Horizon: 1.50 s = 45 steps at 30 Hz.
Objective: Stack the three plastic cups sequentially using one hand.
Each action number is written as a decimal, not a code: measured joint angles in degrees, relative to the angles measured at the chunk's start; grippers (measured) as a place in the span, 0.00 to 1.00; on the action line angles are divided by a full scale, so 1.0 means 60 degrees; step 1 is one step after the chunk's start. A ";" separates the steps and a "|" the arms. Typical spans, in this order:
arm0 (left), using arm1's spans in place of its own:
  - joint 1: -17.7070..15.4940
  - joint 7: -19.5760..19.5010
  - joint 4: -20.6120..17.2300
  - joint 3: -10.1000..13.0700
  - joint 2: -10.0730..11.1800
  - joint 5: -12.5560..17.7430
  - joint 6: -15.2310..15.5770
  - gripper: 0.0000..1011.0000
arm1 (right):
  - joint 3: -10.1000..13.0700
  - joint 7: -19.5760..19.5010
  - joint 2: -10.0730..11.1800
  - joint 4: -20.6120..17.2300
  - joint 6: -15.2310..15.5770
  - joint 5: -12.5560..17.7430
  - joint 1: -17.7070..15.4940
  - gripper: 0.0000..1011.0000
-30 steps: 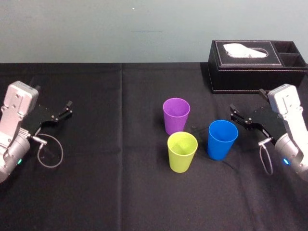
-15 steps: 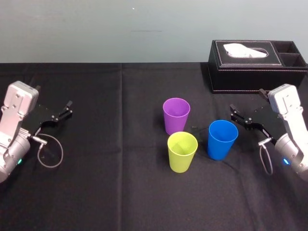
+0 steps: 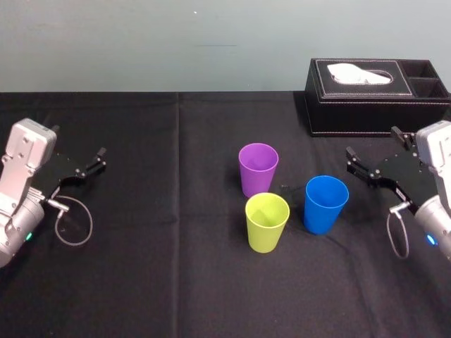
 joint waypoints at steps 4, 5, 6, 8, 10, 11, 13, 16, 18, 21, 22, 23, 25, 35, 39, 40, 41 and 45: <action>-0.0001 0.0000 0.0000 0.0001 0.0000 -0.0001 0.0000 1.00 | 0.0283 -0.0020 0.0214 -0.0626 0.0136 0.0104 -0.0606 0.99; 0.0000 0.0000 0.0000 0.0000 0.0000 0.0000 0.0001 1.00 | 0.0353 -0.0017 0.0261 -0.0743 0.0156 0.0153 -0.0727 0.99; -0.0001 -0.0001 0.0000 0.0000 0.0000 -0.0001 0.0000 1.00 | 0.0492 -0.0001 0.0358 -0.0952 0.0188 0.0275 -0.0973 0.99; 0.0000 0.0000 0.0000 0.0001 0.0000 0.0000 0.0000 1.00 | 0.0636 0.0069 0.0451 -0.1164 0.0196 0.0423 -0.1230 0.99; 0.0000 -0.0001 0.0000 0.0000 0.0000 -0.0001 0.0000 1.00 | 0.0868 0.0222 0.0602 -0.1452 0.0172 0.0681 -0.1637 0.99; 0.0000 -0.0001 0.0000 0.0000 0.0000 -0.0001 0.0000 1.00 | 0.0932 0.0263 0.0645 -0.1543 0.0158 0.0743 -0.1763 0.99; 0.0000 0.0000 0.0000 0.0000 0.0000 0.0000 0.0000 1.00 | 0.1112 0.0439 0.0791 -0.1818 0.0110 0.0925 -0.2173 0.99; 0.0000 0.0000 0.0000 0.0000 0.0000 -0.0001 0.0000 1.00 | 0.1252 0.0611 0.0954 -0.2050 0.0075 0.1041 -0.2565 0.99; 0.0000 0.0000 0.0000 0.0000 0.0000 0.0000 0.0000 1.00 | 0.1346 0.0819 0.1098 -0.2232 0.0112 0.1155 -0.2908 0.99; 0.0000 0.0000 0.0000 0.0001 0.0000 -0.0001 0.0000 1.00 | 0.1401 0.1106 0.1216 -0.2357 0.0070 0.1250 -0.3289 0.99; 0.0000 0.0000 0.0000 0.0000 0.0000 0.0000 0.0000 1.00 | 0.1402 0.1181 0.1227 -0.2371 0.0034 0.1261 -0.3362 0.99; 0.0000 0.0000 0.0000 0.0000 0.0000 0.0000 0.0000 1.00 | 0.1402 0.1251 0.1233 -0.2380 0.0002 0.1269 -0.3434 0.99; 0.0000 0.0000 0.0000 0.0000 0.0000 -0.0001 0.0000 1.00 | 0.1387 0.1440 0.1218 -0.2386 -0.0101 0.1307 -0.3584 0.99; 0.0000 0.0000 0.0000 0.0000 0.0000 -0.0001 0.0000 1.00 | 0.1303 0.2097 0.0743 -0.2174 -0.0295 0.1625 -0.3556 0.99; 0.0000 0.0000 0.0000 0.0000 0.0000 -0.0001 0.0000 1.00 | 0.1299 0.2253 0.0541 -0.2100 -0.0210 0.1718 -0.3387 0.99; 0.0000 0.0000 0.0000 0.0000 0.0000 0.0000 0.0000 1.00 | 0.1275 0.2300 0.0464 -0.2052 -0.0133 0.1725 -0.3304 0.99; 0.0000 0.0000 0.0000 0.0001 0.0000 0.0000 0.0000 1.00 | 0.1251 0.2330 0.0391 -0.2011 -0.0060 0.1725 -0.3225 0.99; 0.0000 0.0000 0.0000 0.0000 0.0000 0.0000 0.0000 1.00 | 0.1185 0.2402 0.0198 -0.1903 0.0105 0.1680 -0.3032 0.99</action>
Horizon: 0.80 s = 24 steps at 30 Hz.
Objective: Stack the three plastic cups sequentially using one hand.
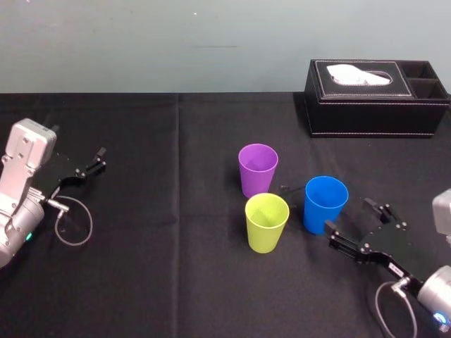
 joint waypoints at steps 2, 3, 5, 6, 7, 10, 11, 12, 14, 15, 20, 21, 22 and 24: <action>0.0000 0.0000 0.0000 0.0000 0.0000 0.0000 0.0000 1.00 | -0.0032 0.0033 -0.0065 0.0039 0.0054 -0.0045 0.0072 0.99; 0.0000 0.0000 0.0000 0.0000 0.0000 -0.0001 0.0000 1.00 | -0.0045 0.0053 -0.0100 0.0060 0.0074 -0.0069 0.0108 0.99; 0.0000 0.0000 0.0000 0.0000 0.0000 0.0000 0.0000 1.00 | -0.0079 0.0095 -0.0198 0.0129 0.0122 -0.0150 0.0199 0.99; 0.0000 0.0000 0.0000 0.0000 0.0000 0.0000 0.0001 1.00 | -0.0089 0.0112 -0.0232 0.0155 0.0135 -0.0181 0.0230 0.99; 0.0000 0.0000 0.0000 0.0000 0.0000 0.0000 0.0000 1.00 | -0.0098 0.0124 -0.0263 0.0181 0.0146 -0.0202 0.0258 0.99; 0.0000 0.0000 0.0000 0.0000 0.0000 0.0000 0.0000 1.00 | -0.0134 0.0150 -0.0407 0.0302 0.0188 -0.0326 0.0405 0.99; -0.0001 0.0000 0.0000 0.0001 0.0000 0.0000 0.0000 1.00 | -0.0153 0.0163 -0.0480 0.0365 0.0194 -0.0386 0.0475 0.99; 0.0000 0.0000 0.0000 0.0000 0.0000 0.0000 0.0000 1.00 | -0.0153 0.0163 -0.0480 0.0365 0.0194 -0.0386 0.0475 0.99; 0.0000 0.0000 0.0000 0.0000 0.0000 0.0000 0.0000 1.00 | -0.0169 0.0198 -0.0626 0.0500 0.0202 -0.0498 0.0613 0.99; 0.0000 0.0001 0.0000 0.0000 0.0000 0.0000 0.0000 1.00 | -0.0169 0.0198 -0.0626 0.0500 0.0202 -0.0498 0.0613 0.99; 0.0000 0.0000 0.0000 0.0000 0.0000 -0.0001 0.0000 1.00 | -0.0175 0.0241 -0.0892 0.0735 0.0184 -0.0670 0.0861 0.99; 0.0000 0.0000 0.0000 0.0001 0.0000 -0.0001 0.0000 1.00 | -0.0175 0.0255 -0.0962 0.0799 0.0184 -0.0716 0.0926 0.99; 0.0000 0.0001 0.0000 0.0000 0.0000 0.0000 0.0000 1.00 | -0.0175 0.0260 -0.0988 0.0826 0.0184 -0.0733 0.0951 0.99; 0.0000 0.0000 0.0000 0.0000 0.0000 0.0000 0.0000 1.00 | -0.0174 0.0274 -0.1060 0.0902 0.0184 -0.0780 0.1011 0.99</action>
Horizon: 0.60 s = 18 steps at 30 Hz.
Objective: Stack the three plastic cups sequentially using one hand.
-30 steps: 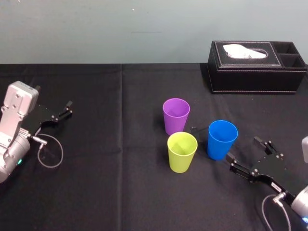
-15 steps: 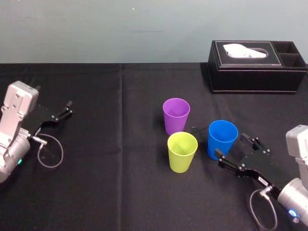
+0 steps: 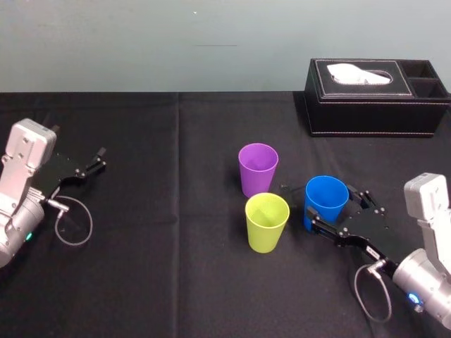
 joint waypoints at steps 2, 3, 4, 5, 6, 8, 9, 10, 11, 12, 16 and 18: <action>0.0000 0.0000 0.0000 0.0000 0.0000 0.0000 0.0000 1.00 | 0.0000 0.0015 -0.0100 0.0106 0.0005 -0.0076 0.0091 0.99; -0.0001 0.0000 0.0000 0.0000 0.0000 0.0000 0.0000 1.00 | -0.0002 0.0032 -0.0160 0.0163 0.0011 -0.0125 0.0141 0.99; 0.0000 0.0000 0.0000 0.0000 0.0000 0.0000 0.0000 1.00 | -0.0003 0.0044 -0.0184 0.0189 0.0016 -0.0153 0.0164 0.99; 0.0000 0.0000 0.0000 0.0000 0.0000 0.0000 0.0000 1.00 | -0.0002 0.0060 -0.0206 0.0211 0.0022 -0.0170 0.0187 0.99; 0.0000 0.0000 0.0000 0.0000 0.0000 0.0000 0.0000 1.00 | -0.0002 0.0087 -0.0252 0.0245 0.0037 -0.0206 0.0227 0.99; 0.0000 0.0000 0.0000 0.0000 0.0000 0.0000 0.0000 1.00 | 0.0005 0.0107 -0.0297 0.0279 0.0050 -0.0244 0.0263 0.99; 0.0000 0.0000 0.0000 0.0000 0.0000 0.0000 0.0000 1.00 | 0.0011 0.0115 -0.0317 0.0293 0.0055 -0.0264 0.0277 0.99; 0.0000 0.0000 0.0000 0.0000 0.0000 0.0000 0.0000 1.00 | 0.0018 0.0122 -0.0341 0.0304 0.0060 -0.0288 0.0293 0.99; 0.0000 0.0000 0.0000 0.0000 0.0000 0.0001 0.0000 1.00 | 0.0033 0.0144 -0.0383 0.0327 0.0074 -0.0331 0.0322 0.99; -0.0001 0.0000 0.0000 0.0000 0.0000 0.0000 0.0000 1.00 | 0.0043 0.0149 -0.0401 0.0336 0.0079 -0.0357 0.0334 0.99; -0.0001 0.0000 0.0000 0.0000 0.0000 0.0001 0.0000 1.00 | 0.0069 0.0152 -0.0482 0.0369 0.0110 -0.0479 0.0387 0.99; 0.0000 0.0000 0.0000 0.0000 0.0000 0.0000 0.0000 1.00 | 0.0069 0.0153 -0.0476 0.0369 0.0110 -0.0478 0.0385 0.99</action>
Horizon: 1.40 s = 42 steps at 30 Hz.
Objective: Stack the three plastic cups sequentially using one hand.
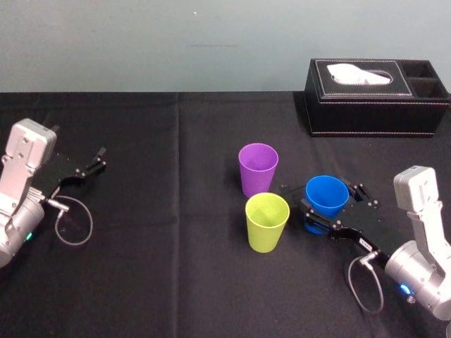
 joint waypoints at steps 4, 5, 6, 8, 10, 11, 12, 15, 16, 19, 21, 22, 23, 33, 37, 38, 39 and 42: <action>0.0000 0.0000 0.0000 0.0000 0.0001 -0.0001 0.0000 1.00 | 0.0000 0.0000 0.0012 -0.0007 -0.0003 0.0012 -0.0009 0.99; 0.0000 0.0000 0.0000 0.0000 0.0000 0.0000 0.0000 1.00 | 0.0000 0.0000 0.0017 -0.0010 -0.0005 0.0016 -0.0014 0.99; 0.0000 0.0000 0.0000 0.0000 0.0001 -0.0001 0.0000 1.00 | 0.0000 0.0000 0.0020 -0.0012 -0.0006 0.0018 -0.0016 0.99; 0.0000 0.0000 0.0000 0.0000 0.0001 0.0000 0.0000 1.00 | -0.0001 0.0000 0.0028 -0.0015 -0.0009 0.0024 -0.0022 0.97; 0.0000 0.0000 0.0000 0.0000 0.0001 -0.0001 0.0000 1.00 | -0.0002 -0.0001 0.0032 -0.0018 -0.0011 0.0029 -0.0024 0.95; 0.0000 0.0001 0.0000 0.0000 0.0001 0.0000 0.0000 1.00 | -0.0003 -0.0001 0.0035 -0.0020 -0.0012 0.0035 -0.0026 0.92; 0.0000 0.0000 0.0000 0.0000 0.0000 -0.0001 0.0000 1.00 | -0.0004 -0.0001 0.0037 -0.0020 -0.0013 0.0038 -0.0027 0.90; 0.0000 0.0000 0.0001 0.0000 0.0001 0.0000 0.0000 1.00 | -0.0007 -0.0002 0.0042 -0.0023 -0.0016 0.0047 -0.0030 0.82; 0.0000 0.0000 0.0000 0.0000 0.0001 -0.0001 0.0000 1.00 | -0.0008 -0.0003 0.0042 -0.0024 -0.0017 0.0049 -0.0030 0.81; 0.0000 0.0000 0.0000 0.0000 0.0001 0.0000 0.0000 1.00 | -0.0010 -0.0004 0.0045 -0.0027 -0.0020 0.0058 -0.0033 0.78; 0.0000 0.0000 0.0000 0.0000 0.0001 0.0000 0.0000 1.00 | -0.0011 -0.0006 0.0046 -0.0028 -0.0022 0.0061 -0.0034 0.76; 0.0000 0.0000 0.0000 0.0000 0.0001 -0.0001 0.0000 1.00 | -0.0011 -0.0006 0.0047 -0.0029 -0.0022 0.0063 -0.0035 0.76; 0.0001 0.0000 0.0001 0.0000 0.0001 0.0000 0.0001 1.00 | -0.0011 -0.0006 0.0047 -0.0030 -0.0023 0.0064 -0.0036 0.75; 0.0000 0.0000 0.0000 0.0000 0.0000 0.0000 0.0000 1.00 | 0.0207 0.0176 -0.0098 -0.0138 0.0048 -0.0133 0.0129 0.72; 0.0000 0.0000 0.0000 0.0000 0.0000 0.0000 0.0000 1.00 | 0.0298 0.0341 -0.0134 -0.0266 0.0313 -0.0202 0.0374 0.72; 0.0000 0.0001 0.0000 0.0000 0.0001 -0.0001 0.0000 1.00 | 0.0313 0.0398 -0.0134 -0.0290 0.0395 -0.0195 0.0424 0.72; 0.0000 0.0000 0.0000 0.0000 0.0001 0.0000 0.0000 1.00 | 0.0338 0.0508 -0.0134 -0.0347 0.0548 -0.0153 0.0518 0.72; 0.0001 0.0000 0.0000 0.0000 0.0001 0.0000 0.0000 1.00 | 0.0359 0.0714 -0.0097 -0.0498 0.0921 -0.0044 0.0742 0.72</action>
